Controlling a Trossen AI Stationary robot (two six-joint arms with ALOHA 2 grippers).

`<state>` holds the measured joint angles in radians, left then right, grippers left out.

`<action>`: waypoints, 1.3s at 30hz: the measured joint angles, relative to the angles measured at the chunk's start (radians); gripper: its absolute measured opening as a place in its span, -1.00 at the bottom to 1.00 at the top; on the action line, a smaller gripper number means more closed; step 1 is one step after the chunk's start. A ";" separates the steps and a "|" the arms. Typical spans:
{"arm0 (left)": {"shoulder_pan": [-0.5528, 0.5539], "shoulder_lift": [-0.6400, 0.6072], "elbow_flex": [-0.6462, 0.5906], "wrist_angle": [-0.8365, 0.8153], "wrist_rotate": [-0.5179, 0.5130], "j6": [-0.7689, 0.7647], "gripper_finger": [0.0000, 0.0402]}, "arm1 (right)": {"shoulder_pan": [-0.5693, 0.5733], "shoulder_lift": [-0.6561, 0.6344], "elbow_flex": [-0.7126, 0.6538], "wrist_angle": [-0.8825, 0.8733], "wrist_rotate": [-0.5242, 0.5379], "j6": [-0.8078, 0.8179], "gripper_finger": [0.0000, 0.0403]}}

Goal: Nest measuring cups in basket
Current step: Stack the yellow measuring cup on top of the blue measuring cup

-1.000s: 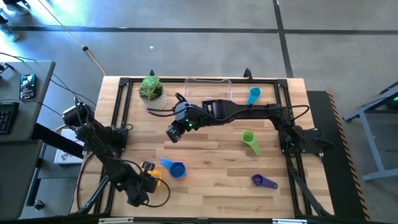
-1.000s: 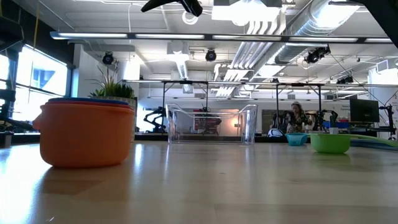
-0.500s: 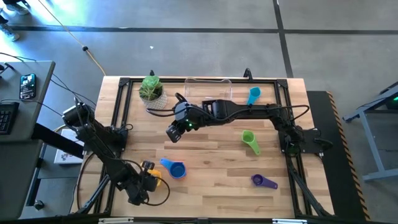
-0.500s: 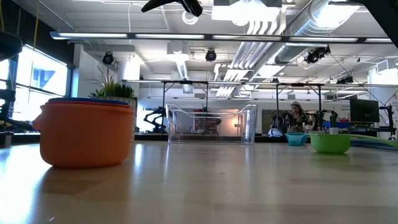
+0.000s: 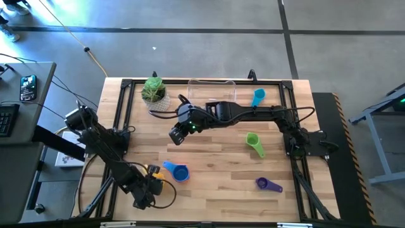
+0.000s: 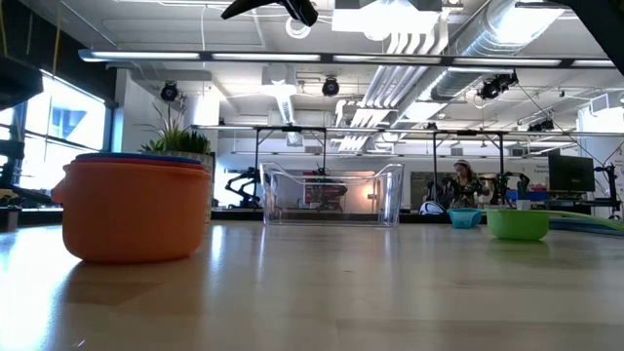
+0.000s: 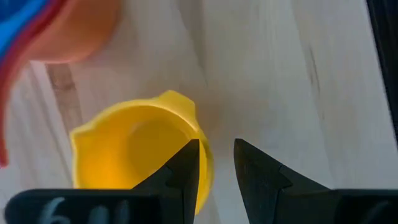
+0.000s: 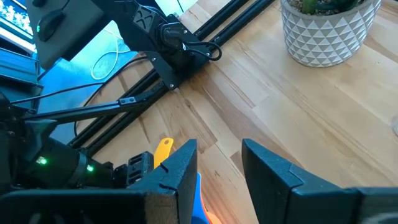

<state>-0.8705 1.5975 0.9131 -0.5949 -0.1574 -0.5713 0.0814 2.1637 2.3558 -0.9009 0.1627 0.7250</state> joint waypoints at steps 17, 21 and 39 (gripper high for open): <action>-0.002 0.014 0.001 -0.019 0.016 -0.022 -0.95 | 0.000 0.000 0.000 0.001 0.000 0.000 -0.41; 0.006 -0.019 0.002 -0.034 0.018 -0.020 -0.95 | -0.002 0.000 0.000 0.018 -0.020 0.003 -0.41; 0.167 -0.092 0.203 -0.193 -0.134 0.211 -0.98 | -0.003 -0.126 0.000 0.012 0.102 0.016 -0.41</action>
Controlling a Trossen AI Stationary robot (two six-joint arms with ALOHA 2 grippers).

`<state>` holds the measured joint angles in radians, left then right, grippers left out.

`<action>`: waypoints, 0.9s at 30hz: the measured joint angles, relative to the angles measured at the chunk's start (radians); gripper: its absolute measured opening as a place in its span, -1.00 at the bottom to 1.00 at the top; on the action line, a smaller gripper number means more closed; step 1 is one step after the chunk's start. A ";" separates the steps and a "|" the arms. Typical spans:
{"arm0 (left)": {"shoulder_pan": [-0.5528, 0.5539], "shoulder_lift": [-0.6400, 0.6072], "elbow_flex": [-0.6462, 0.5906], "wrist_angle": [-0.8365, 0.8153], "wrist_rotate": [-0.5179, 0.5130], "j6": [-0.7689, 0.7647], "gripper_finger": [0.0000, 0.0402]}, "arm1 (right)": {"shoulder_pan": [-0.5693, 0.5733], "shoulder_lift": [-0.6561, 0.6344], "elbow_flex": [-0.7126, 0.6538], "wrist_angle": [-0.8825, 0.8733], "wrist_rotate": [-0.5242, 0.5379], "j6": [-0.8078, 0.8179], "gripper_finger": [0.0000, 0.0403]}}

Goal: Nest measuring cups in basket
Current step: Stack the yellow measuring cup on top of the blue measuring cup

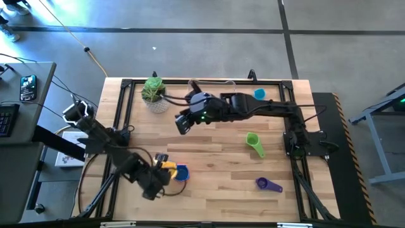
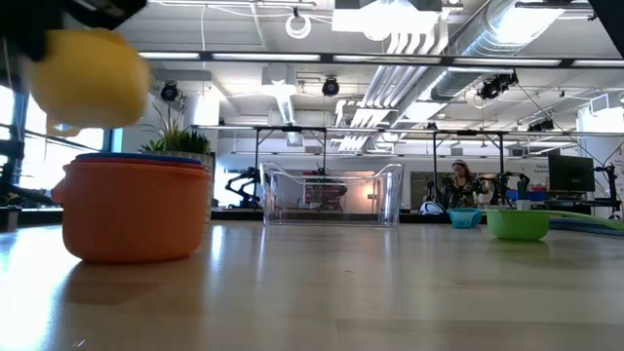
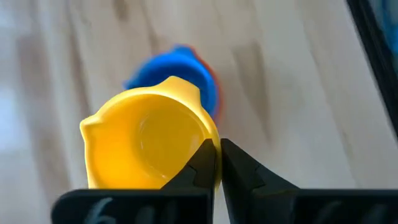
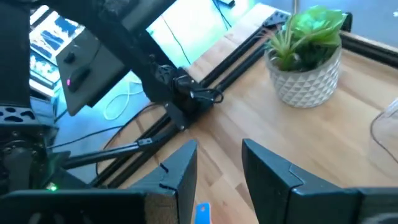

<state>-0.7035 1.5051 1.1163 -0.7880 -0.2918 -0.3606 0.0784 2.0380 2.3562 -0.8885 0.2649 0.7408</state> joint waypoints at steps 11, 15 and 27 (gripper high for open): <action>0.102 0.002 0.013 0.104 0.019 0.043 -0.98 | 0.001 -0.013 0.000 -0.039 0.020 0.003 -0.41; 0.102 0.014 0.014 0.108 0.056 -0.007 -0.98 | 0.001 -0.013 0.000 -0.059 0.021 0.018 -0.41; 0.100 0.108 0.013 0.115 0.070 -0.056 -0.98 | 0.001 -0.013 0.000 -0.066 0.021 0.021 -0.41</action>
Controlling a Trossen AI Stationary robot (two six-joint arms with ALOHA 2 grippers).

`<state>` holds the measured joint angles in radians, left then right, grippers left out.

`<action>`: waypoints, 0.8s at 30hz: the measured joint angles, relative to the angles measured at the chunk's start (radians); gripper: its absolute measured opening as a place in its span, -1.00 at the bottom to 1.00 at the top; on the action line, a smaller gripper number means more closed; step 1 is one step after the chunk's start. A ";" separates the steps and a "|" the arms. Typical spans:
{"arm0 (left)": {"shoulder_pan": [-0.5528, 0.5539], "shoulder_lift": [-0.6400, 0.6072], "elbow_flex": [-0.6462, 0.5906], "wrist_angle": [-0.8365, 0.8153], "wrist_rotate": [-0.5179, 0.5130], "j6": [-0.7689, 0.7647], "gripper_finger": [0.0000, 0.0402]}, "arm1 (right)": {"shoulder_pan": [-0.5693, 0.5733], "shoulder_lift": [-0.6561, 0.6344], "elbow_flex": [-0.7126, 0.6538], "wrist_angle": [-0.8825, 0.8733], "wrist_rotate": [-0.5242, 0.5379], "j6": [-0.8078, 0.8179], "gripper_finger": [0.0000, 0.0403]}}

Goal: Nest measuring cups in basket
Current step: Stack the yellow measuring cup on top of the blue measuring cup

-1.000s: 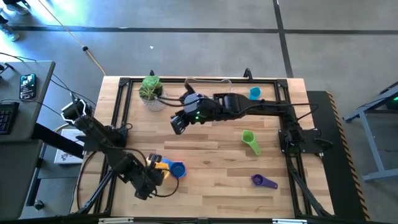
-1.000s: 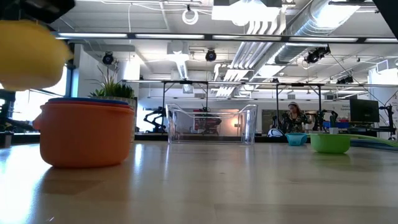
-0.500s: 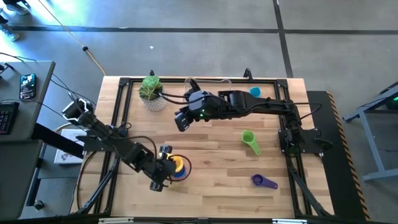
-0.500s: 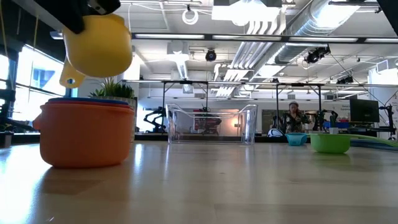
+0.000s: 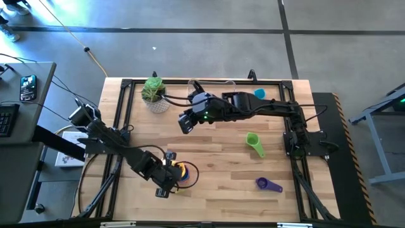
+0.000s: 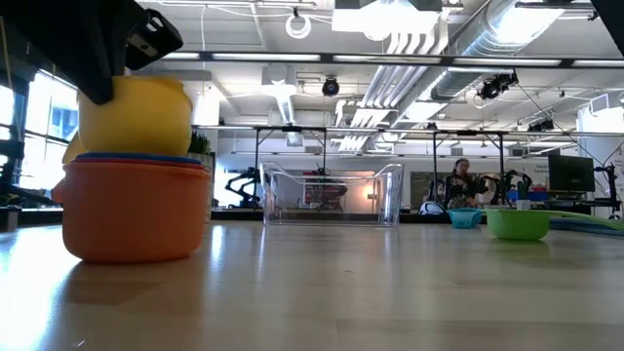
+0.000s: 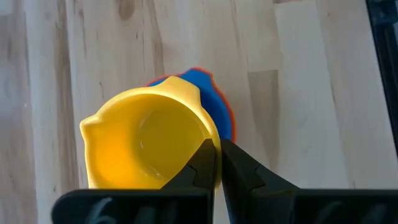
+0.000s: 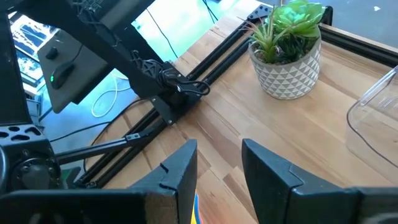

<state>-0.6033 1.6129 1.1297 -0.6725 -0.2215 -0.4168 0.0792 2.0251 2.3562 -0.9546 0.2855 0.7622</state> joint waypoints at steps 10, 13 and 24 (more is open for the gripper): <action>0.001 0.053 0.000 0.033 0.034 0.007 -0.97 | 0.000 0.000 0.000 -0.002 0.000 0.000 -0.41; 0.001 0.059 0.000 0.035 0.039 0.007 -0.97 | 0.000 0.000 0.000 -0.005 0.000 -0.001 -0.41; 0.023 0.059 0.000 0.038 0.091 0.008 -0.77 | 0.000 0.000 0.000 -0.006 0.000 -0.002 -0.41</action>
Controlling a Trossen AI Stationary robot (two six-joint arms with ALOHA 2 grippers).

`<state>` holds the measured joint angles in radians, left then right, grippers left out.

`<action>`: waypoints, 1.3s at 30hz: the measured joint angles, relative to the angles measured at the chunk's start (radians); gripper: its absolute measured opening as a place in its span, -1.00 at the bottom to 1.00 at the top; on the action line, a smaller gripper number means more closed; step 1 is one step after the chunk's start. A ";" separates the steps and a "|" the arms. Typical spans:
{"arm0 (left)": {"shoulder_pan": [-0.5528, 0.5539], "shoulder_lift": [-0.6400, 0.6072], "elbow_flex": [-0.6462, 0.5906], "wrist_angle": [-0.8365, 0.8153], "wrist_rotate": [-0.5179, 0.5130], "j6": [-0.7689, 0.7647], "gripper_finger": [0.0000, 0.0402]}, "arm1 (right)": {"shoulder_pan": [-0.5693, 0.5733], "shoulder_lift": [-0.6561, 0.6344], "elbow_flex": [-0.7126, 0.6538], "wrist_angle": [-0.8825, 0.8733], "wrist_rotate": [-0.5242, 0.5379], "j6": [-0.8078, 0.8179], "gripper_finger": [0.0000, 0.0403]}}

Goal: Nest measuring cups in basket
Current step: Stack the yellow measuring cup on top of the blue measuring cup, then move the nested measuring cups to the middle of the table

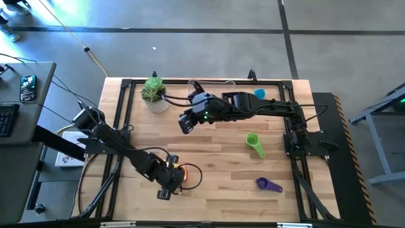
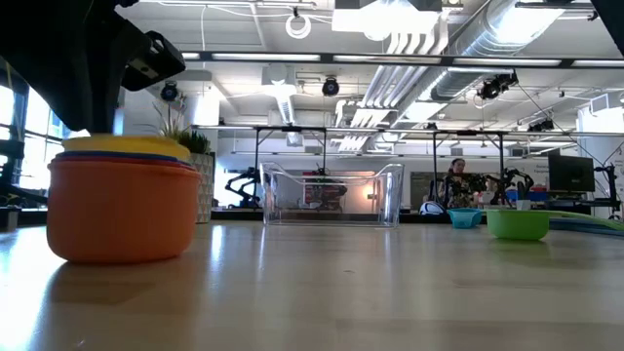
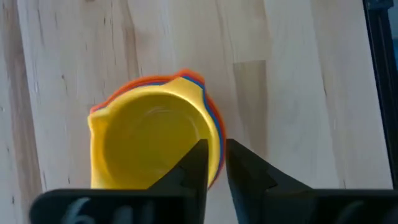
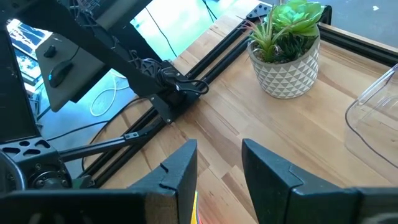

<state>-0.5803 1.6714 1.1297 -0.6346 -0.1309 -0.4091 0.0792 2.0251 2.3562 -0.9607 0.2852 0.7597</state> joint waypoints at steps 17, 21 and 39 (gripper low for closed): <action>0.029 -0.086 0.000 -0.035 0.066 -0.048 -0.56 | 0.005 -0.037 0.000 -0.073 -0.094 -0.024 -0.41; 0.029 -0.158 0.000 -0.100 0.060 -0.084 -0.59 | 0.036 -0.057 0.000 -0.228 -0.048 0.009 -0.41; -0.010 -0.448 -0.001 -0.397 -0.064 -0.227 -0.61 | 0.295 -0.070 -0.141 -0.609 0.078 0.382 -0.41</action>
<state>-0.5907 1.2239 1.1286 -1.0315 -0.1945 -0.6362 0.3740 1.9553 2.2152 -1.5701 0.3635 1.1413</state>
